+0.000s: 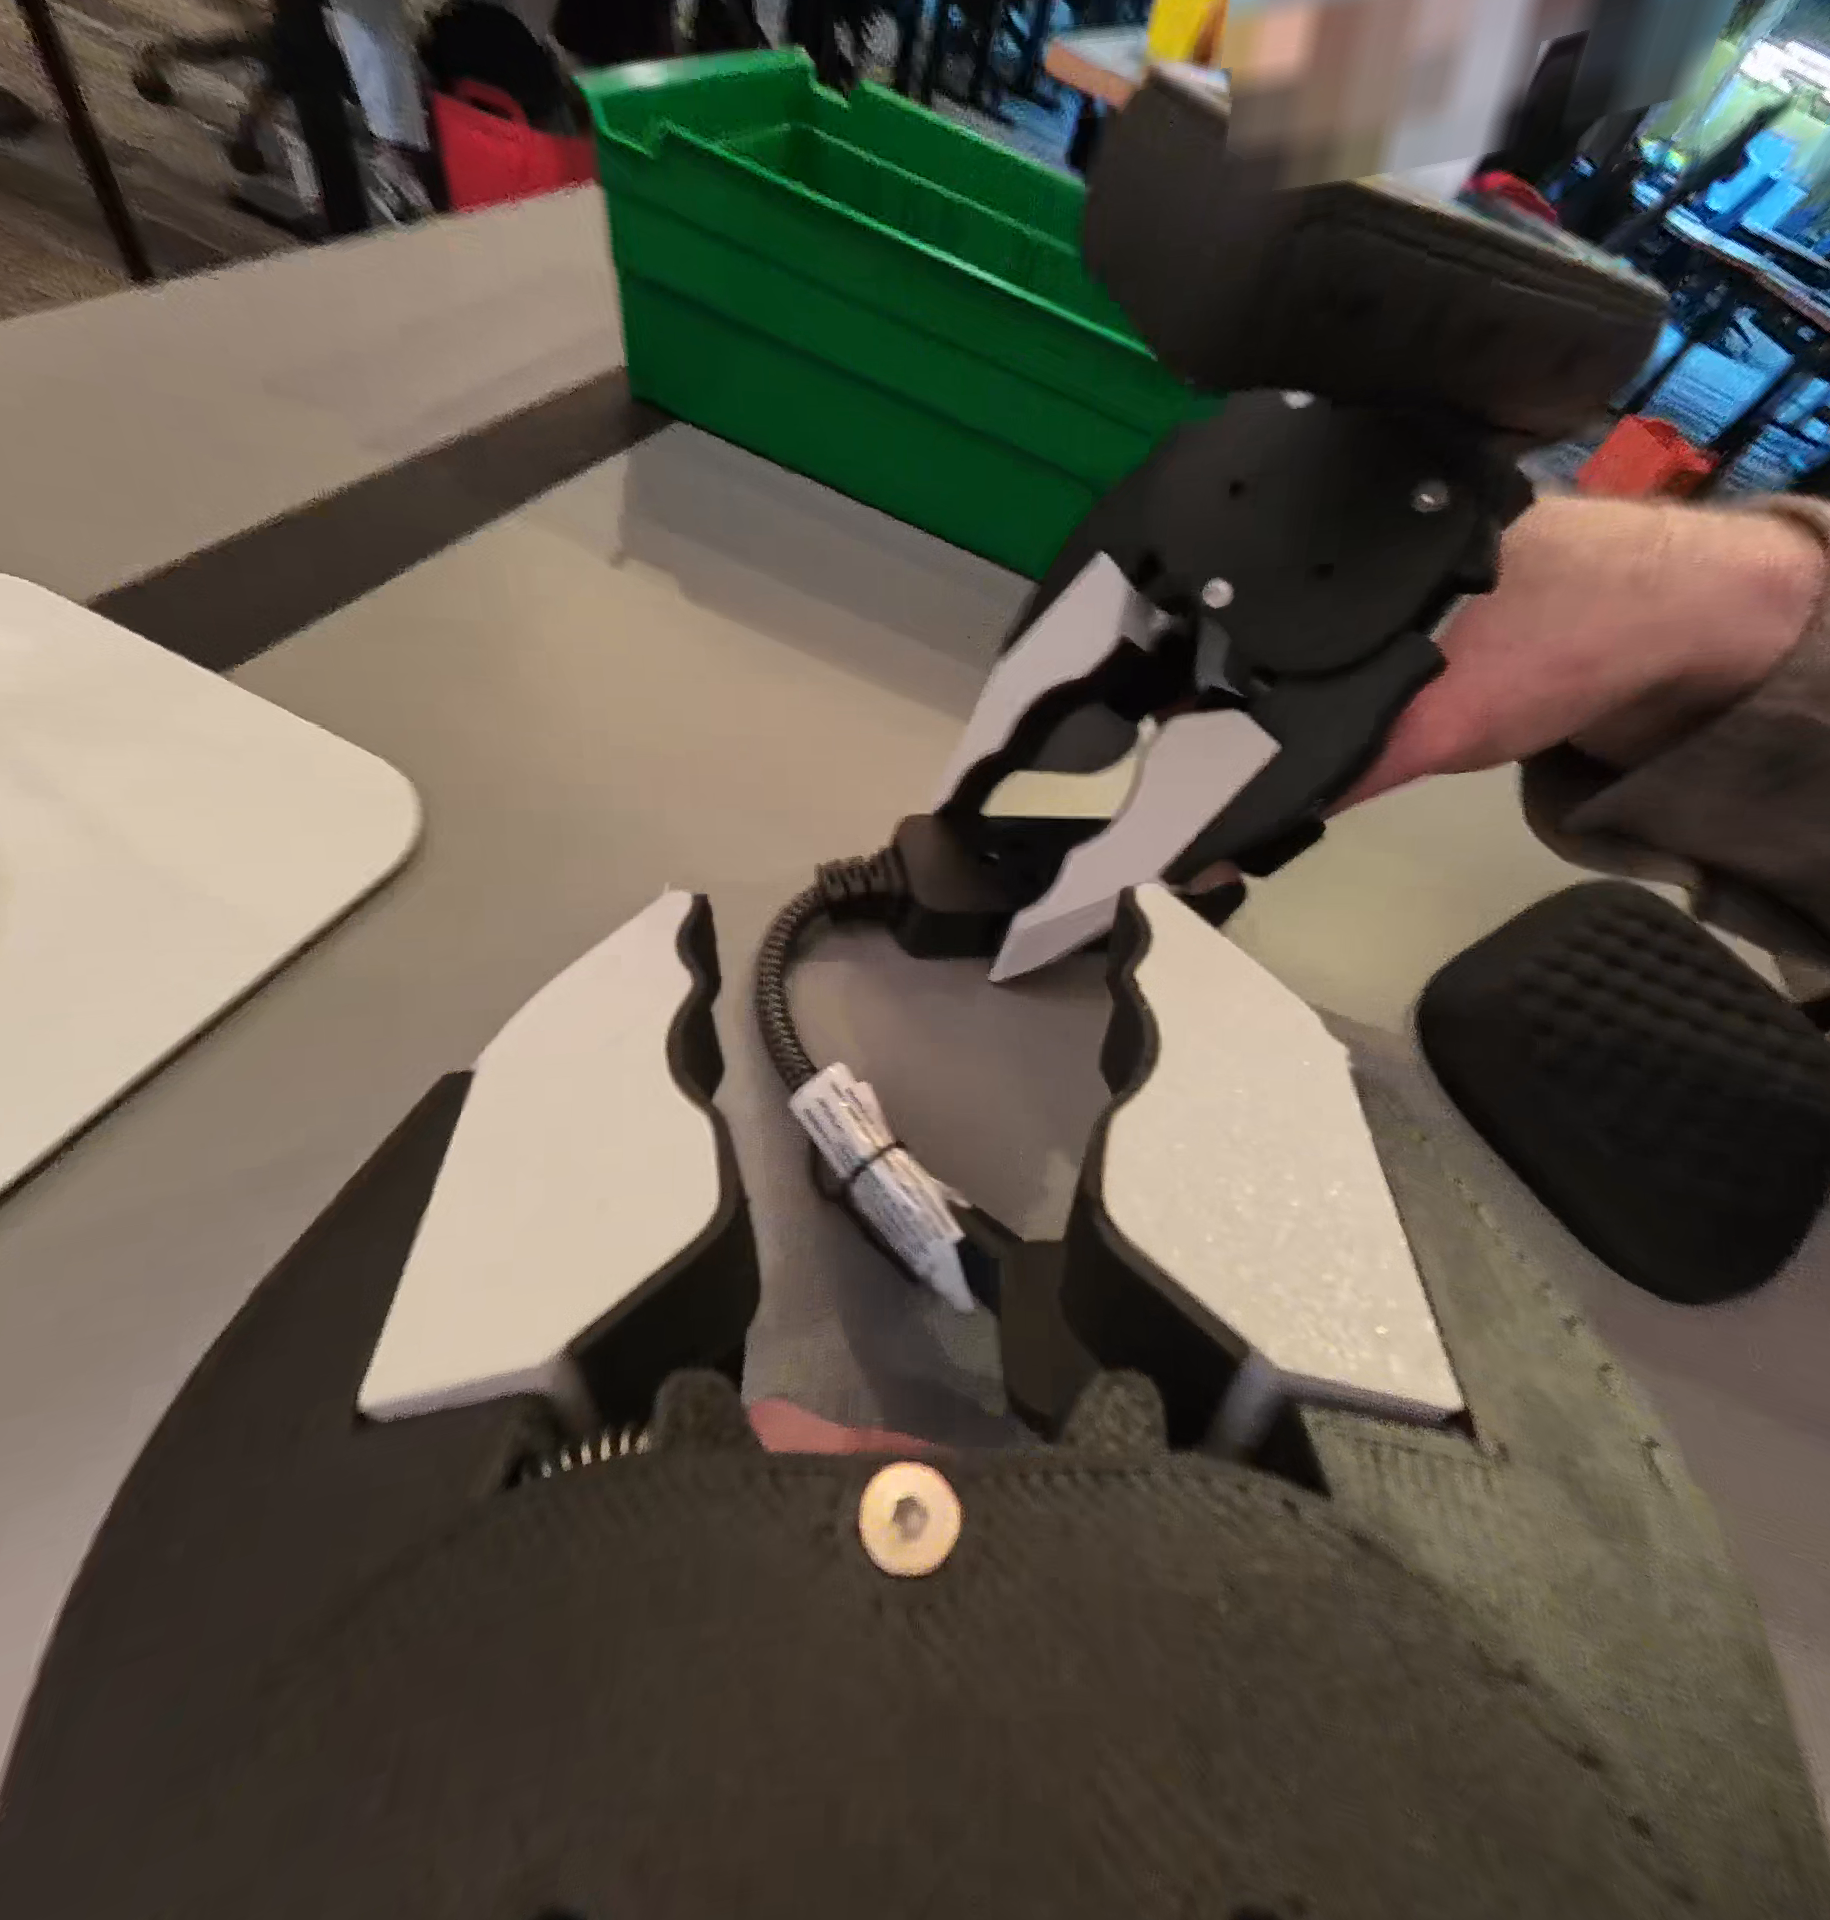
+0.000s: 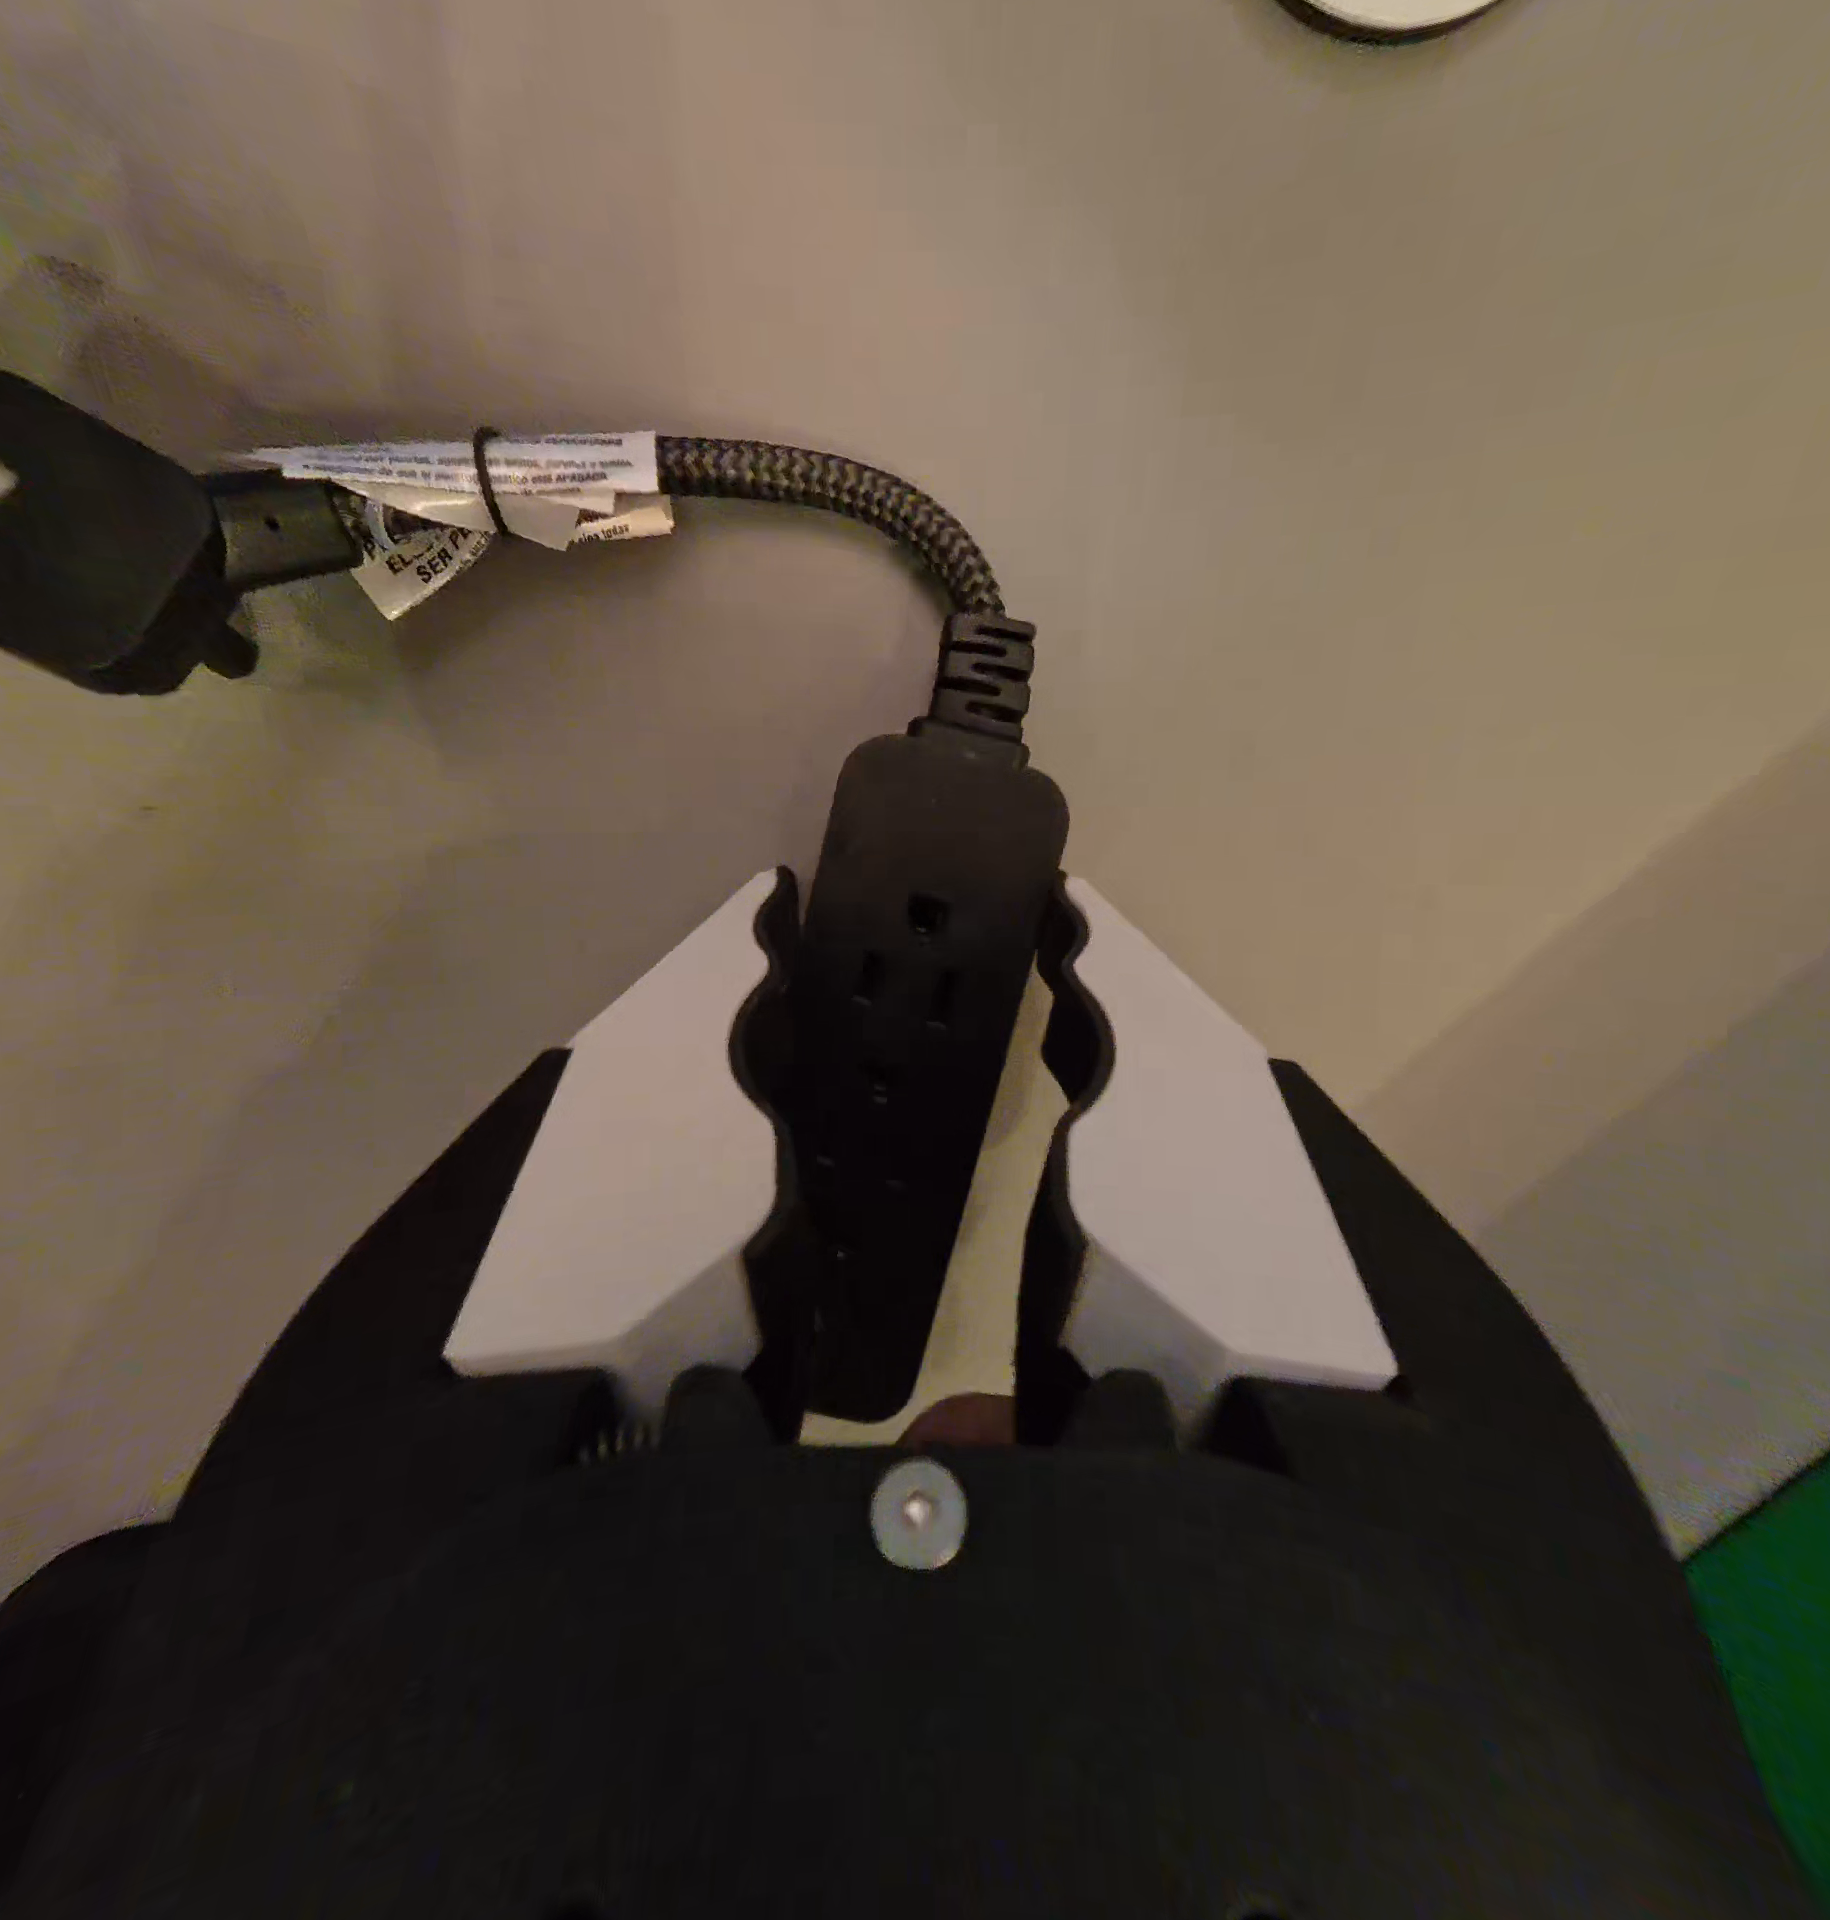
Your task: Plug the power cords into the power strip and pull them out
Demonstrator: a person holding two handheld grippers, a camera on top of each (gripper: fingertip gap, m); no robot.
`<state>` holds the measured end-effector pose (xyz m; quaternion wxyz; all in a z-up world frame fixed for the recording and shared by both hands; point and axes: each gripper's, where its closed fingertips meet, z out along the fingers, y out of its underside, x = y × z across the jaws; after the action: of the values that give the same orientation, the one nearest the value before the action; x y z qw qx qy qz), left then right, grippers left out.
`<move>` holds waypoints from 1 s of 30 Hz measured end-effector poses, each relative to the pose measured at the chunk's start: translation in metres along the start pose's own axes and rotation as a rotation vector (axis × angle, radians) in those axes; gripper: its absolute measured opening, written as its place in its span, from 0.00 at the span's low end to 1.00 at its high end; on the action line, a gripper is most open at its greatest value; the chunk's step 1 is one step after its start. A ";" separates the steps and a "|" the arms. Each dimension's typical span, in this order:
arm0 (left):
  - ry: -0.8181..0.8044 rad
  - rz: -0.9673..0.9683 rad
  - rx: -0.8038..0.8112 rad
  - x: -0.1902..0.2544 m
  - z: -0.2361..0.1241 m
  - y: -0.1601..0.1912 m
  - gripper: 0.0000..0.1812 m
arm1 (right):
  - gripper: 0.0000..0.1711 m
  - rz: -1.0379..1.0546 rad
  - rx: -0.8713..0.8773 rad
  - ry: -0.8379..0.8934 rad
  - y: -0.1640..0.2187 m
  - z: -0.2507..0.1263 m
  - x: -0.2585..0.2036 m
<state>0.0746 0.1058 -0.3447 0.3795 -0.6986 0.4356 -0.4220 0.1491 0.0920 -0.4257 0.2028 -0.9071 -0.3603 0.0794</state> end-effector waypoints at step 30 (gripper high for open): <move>-0.456 0.267 -0.045 -0.050 0.003 0.007 0.47 | 0.25 0.358 0.424 0.611 0.054 -0.249 0.252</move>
<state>0.0617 0.1508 -0.3646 0.5048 -0.7202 0.4363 -0.1899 0.4385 0.1525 -0.2222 0.4657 -0.8755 -0.0956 -0.0871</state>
